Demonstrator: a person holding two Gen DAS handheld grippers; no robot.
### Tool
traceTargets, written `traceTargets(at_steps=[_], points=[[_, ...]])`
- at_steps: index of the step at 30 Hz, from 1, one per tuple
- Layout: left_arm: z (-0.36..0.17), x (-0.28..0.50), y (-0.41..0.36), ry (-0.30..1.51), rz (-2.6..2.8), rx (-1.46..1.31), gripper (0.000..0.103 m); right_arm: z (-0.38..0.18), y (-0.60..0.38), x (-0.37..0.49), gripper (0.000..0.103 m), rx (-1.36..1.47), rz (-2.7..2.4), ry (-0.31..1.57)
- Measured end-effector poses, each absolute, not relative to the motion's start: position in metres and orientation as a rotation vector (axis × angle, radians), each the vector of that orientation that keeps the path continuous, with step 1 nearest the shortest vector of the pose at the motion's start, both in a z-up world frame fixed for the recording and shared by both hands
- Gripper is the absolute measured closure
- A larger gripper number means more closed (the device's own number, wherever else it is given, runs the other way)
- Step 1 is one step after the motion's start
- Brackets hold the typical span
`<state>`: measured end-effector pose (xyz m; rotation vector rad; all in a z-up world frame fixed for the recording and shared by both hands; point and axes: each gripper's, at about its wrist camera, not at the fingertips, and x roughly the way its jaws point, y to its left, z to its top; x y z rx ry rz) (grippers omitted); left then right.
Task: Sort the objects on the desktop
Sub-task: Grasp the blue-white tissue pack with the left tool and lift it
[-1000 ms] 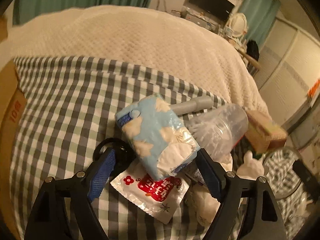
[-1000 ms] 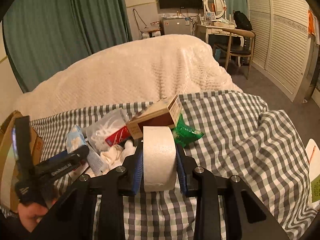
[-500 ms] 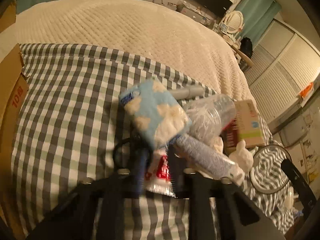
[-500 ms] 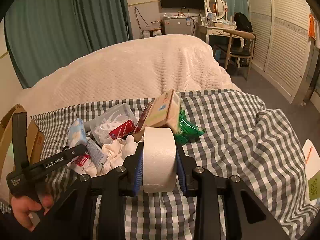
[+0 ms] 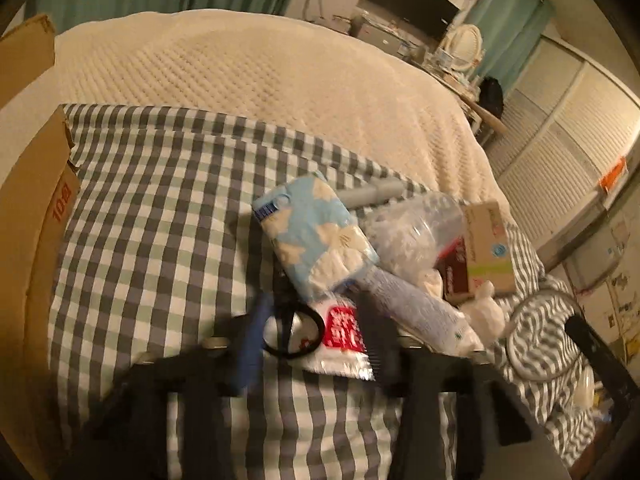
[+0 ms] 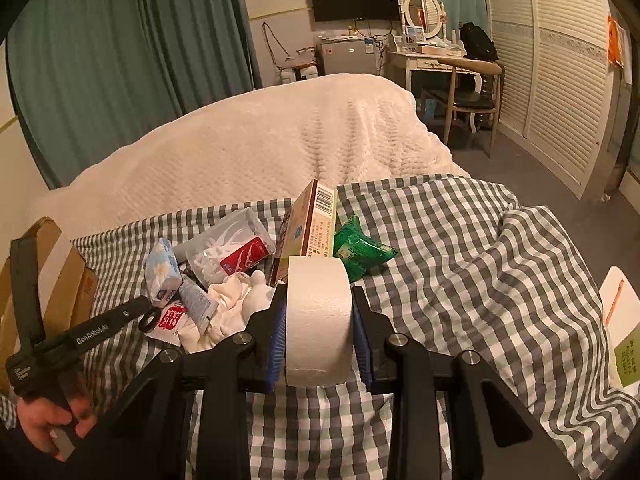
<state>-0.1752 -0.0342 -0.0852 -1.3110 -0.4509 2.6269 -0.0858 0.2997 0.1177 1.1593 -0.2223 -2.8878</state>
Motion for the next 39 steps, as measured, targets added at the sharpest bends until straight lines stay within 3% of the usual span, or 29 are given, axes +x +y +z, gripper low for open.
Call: traceTargets(at_steps=[9,13,16,17,18,26,29,34,39], points=[[-0.096,-0.211,-0.031,-0.552,2.678,-1.272,0.014,0.107,0.301,-0.093,0.075,1.180,-2.873,-0.239],[-0.104,-0.222,-0.035,-0.576,2.656,-1.265,0.011,0.103,0.300,-0.095,0.075,1.195,-2.871,-0.240],[-0.107,-0.230,-0.038,-0.609,2.619,-1.281,0.025,0.100,0.299,-0.094,0.075,1.204,-2.870,-0.246],[-0.108,-0.231,-0.039,-0.619,2.608,-1.284,0.040,0.099,0.299,-0.094,0.075,1.207,-2.870,-0.243],[-0.108,-0.231,-0.040,-0.635,2.593,-1.292,0.047,0.099,0.298,-0.093,0.075,1.209,-2.872,-0.236],[-0.096,-0.223,-0.047,-0.610,2.611,-1.291,0.057,0.103,0.296,-0.092,0.075,1.209,-2.885,-0.207],[-0.086,-0.209,-0.049,-0.599,2.611,-1.283,0.071,0.107,0.299,-0.091,0.075,1.204,-2.892,-0.218],[-0.078,-0.188,-0.047,-0.500,2.610,-1.305,0.071,0.120,0.303,-0.081,0.075,1.186,-2.904,-0.223],[-0.072,-0.164,-0.054,-0.521,2.575,-1.311,0.072,0.133,0.303,-0.064,0.075,1.162,-2.909,-0.227]])
